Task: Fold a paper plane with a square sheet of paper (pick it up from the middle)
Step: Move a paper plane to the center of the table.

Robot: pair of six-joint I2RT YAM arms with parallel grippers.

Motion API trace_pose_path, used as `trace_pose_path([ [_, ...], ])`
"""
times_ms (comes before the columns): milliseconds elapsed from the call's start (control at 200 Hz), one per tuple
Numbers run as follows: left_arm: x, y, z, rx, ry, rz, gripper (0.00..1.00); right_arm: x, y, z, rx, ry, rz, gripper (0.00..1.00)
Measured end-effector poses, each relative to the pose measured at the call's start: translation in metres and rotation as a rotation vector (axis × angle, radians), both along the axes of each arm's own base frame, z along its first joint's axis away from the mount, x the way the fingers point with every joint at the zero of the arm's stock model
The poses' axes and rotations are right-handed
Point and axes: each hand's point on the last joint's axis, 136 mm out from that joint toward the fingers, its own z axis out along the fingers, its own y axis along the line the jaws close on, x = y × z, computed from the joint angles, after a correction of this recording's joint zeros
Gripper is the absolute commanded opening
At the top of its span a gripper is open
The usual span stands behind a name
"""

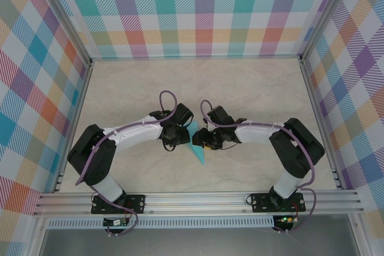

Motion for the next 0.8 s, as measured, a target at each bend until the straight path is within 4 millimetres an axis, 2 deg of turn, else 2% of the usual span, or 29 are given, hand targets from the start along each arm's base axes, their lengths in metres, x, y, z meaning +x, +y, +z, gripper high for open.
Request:
trace_pose_path([
  [230, 0.0, 0.001, 0.0, 0.001, 0.001, 0.003, 0.34, -0.005, 0.005, 0.001, -0.003, -0.013, 0.031, 0.43],
  [395, 0.0, 0.003, -0.001, 0.003, -0.002, 0.005, 0.34, -0.005, 0.008, 0.003, -0.03, -0.035, 0.049, 0.42],
  [800, -0.002, 0.005, 0.002, -0.002, -0.011, 0.007, 0.33, -0.003, 0.009, -0.01, -0.113, -0.043, 0.082, 0.35],
])
